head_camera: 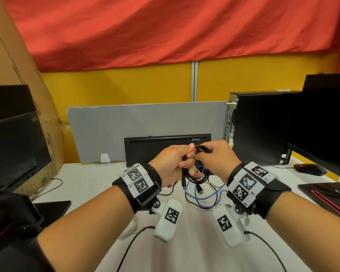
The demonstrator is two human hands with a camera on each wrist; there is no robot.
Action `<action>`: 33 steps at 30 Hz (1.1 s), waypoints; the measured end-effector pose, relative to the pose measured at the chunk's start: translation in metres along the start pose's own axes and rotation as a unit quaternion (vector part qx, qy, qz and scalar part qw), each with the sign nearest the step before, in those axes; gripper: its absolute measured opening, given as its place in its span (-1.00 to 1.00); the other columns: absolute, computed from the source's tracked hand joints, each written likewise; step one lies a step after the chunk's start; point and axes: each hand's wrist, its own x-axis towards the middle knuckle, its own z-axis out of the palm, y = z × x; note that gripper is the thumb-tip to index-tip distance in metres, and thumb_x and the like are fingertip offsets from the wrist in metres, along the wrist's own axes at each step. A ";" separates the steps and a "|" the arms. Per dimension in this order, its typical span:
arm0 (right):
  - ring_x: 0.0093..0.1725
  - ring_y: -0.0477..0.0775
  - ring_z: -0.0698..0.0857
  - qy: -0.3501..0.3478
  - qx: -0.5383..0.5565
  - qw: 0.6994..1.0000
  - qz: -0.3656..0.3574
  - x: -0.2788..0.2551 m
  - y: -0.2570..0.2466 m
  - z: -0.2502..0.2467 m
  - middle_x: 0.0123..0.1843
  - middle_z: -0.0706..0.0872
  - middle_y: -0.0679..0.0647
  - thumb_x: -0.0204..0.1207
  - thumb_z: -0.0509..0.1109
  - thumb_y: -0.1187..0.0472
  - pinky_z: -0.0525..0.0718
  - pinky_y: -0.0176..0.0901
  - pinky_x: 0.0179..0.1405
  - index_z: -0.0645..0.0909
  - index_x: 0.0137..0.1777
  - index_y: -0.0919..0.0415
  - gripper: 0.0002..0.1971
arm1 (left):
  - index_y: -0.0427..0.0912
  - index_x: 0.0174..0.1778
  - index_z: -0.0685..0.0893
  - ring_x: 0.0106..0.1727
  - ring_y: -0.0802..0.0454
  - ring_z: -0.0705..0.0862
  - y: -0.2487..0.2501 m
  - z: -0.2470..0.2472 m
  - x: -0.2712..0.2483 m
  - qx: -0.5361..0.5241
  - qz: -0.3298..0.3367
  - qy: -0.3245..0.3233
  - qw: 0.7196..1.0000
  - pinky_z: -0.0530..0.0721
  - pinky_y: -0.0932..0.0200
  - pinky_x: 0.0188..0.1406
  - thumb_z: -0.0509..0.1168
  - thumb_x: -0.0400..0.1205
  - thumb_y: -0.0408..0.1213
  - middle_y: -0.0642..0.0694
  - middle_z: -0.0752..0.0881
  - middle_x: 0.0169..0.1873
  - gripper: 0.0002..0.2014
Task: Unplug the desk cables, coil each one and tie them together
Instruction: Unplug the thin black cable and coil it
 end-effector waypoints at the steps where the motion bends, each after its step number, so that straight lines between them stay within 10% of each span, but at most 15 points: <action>1: -0.35 0.05 0.62 0.009 -0.030 1.000 -0.003 0.000 0.001 0.001 -0.34 0.71 0.22 0.52 0.30 0.46 0.67 -0.03 -0.29 0.77 -0.18 0.27 -0.78 | -0.19 -0.34 0.45 -0.49 -0.03 0.45 0.001 -0.001 -0.001 0.013 0.000 0.011 1.000 0.74 -0.06 -0.08 0.04 0.80 -0.21 -0.04 0.32 -0.61 -0.63; 6: -0.31 -0.03 0.65 0.000 -0.181 0.982 -0.062 0.001 0.000 0.001 -0.30 0.67 -0.01 0.50 0.25 0.47 0.53 -0.38 -0.47 0.73 -0.16 0.20 -0.75 | -0.27 -0.24 0.51 -0.50 0.07 0.40 0.002 -0.005 -0.002 0.011 -0.001 0.049 0.999 0.70 0.11 -0.33 0.06 0.80 -0.25 -0.03 0.34 -0.55 -0.68; 11: -0.40 -0.14 0.52 0.033 -0.232 0.964 -0.128 0.001 0.000 0.007 -0.39 0.55 -0.06 0.46 0.47 0.26 0.44 -0.48 -0.50 0.57 -0.42 0.09 -0.75 | -0.17 -0.38 0.46 -0.69 0.19 0.15 0.000 -0.005 0.001 -0.063 -0.022 0.085 0.994 0.20 0.32 -0.76 0.08 0.75 -0.17 0.08 0.22 -0.64 -0.64; 18: -0.41 -0.21 0.49 0.058 -0.154 0.970 -0.182 -0.001 0.010 0.010 -0.28 0.57 -0.13 0.29 0.57 0.33 0.50 -0.44 -0.42 0.46 -0.11 -0.09 -0.61 | -0.11 -0.43 0.41 -0.68 0.17 0.12 0.001 -0.004 0.001 -0.003 0.034 0.139 0.990 0.09 0.37 -0.72 0.17 0.74 -0.18 0.04 0.20 -0.61 -0.62; 29: -0.68 -0.06 0.31 0.017 0.047 0.999 0.011 0.000 0.000 -0.001 -0.63 0.38 0.04 0.29 0.66 0.05 0.31 -0.34 -0.69 0.37 -0.53 0.18 -0.50 | -0.21 -0.23 0.49 -0.66 0.13 0.20 0.008 -0.011 -0.001 0.220 0.100 0.160 0.957 0.22 0.30 -0.68 0.31 0.68 -0.06 0.07 0.27 -0.64 -0.69; 33: -0.49 0.02 0.67 -0.086 0.165 0.977 0.108 -0.007 -0.017 -0.003 -0.31 0.79 0.24 0.51 0.51 0.15 0.69 -0.21 -0.49 0.75 -0.12 0.37 -0.77 | -0.11 -0.42 0.44 -0.68 0.12 0.26 0.001 -0.016 0.005 0.227 0.136 0.214 0.941 0.27 0.27 -0.67 0.31 0.67 -0.06 0.06 0.32 -0.66 -0.62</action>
